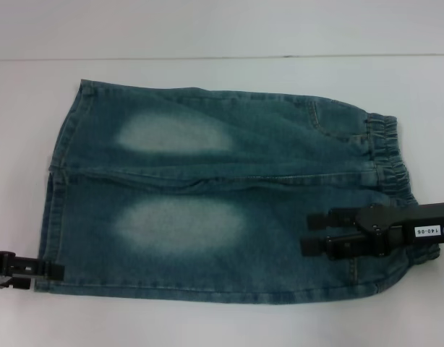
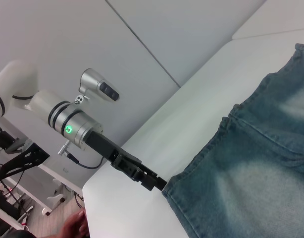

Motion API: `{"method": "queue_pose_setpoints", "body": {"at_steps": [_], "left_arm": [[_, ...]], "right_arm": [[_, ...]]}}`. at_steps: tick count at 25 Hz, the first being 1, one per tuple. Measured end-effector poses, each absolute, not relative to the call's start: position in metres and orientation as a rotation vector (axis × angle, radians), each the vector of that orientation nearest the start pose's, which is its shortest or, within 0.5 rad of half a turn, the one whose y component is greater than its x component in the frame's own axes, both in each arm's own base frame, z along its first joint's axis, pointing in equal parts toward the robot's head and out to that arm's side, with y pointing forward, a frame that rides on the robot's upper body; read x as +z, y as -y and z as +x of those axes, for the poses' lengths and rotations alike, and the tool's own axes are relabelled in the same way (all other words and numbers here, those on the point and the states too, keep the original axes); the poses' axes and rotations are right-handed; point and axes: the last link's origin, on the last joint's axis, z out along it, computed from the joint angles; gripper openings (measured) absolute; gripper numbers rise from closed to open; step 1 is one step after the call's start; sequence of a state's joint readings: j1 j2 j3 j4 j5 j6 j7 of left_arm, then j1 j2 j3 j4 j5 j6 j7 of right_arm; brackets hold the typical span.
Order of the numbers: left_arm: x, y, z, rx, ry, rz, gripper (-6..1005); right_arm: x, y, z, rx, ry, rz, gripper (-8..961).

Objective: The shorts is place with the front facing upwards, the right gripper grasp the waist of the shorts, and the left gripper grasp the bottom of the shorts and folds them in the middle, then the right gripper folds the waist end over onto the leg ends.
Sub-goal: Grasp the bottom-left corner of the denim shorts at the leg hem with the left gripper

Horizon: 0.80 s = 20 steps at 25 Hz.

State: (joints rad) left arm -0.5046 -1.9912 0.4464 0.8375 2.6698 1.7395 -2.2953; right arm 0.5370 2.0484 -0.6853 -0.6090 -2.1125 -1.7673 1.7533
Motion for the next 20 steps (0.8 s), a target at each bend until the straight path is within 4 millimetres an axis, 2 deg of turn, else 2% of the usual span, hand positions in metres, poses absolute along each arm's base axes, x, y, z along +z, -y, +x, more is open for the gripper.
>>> {"method": "queue_pose_setpoints", "body": {"at_steps": [20], "left_arm": [[0.0562, -0.291, -0.3439, -0.033, 1.932, -2.262, 929]], "right_arm": [[-0.0047, -0.297, 0.2612, 0.735, -1.219, -2.882, 945]]}}
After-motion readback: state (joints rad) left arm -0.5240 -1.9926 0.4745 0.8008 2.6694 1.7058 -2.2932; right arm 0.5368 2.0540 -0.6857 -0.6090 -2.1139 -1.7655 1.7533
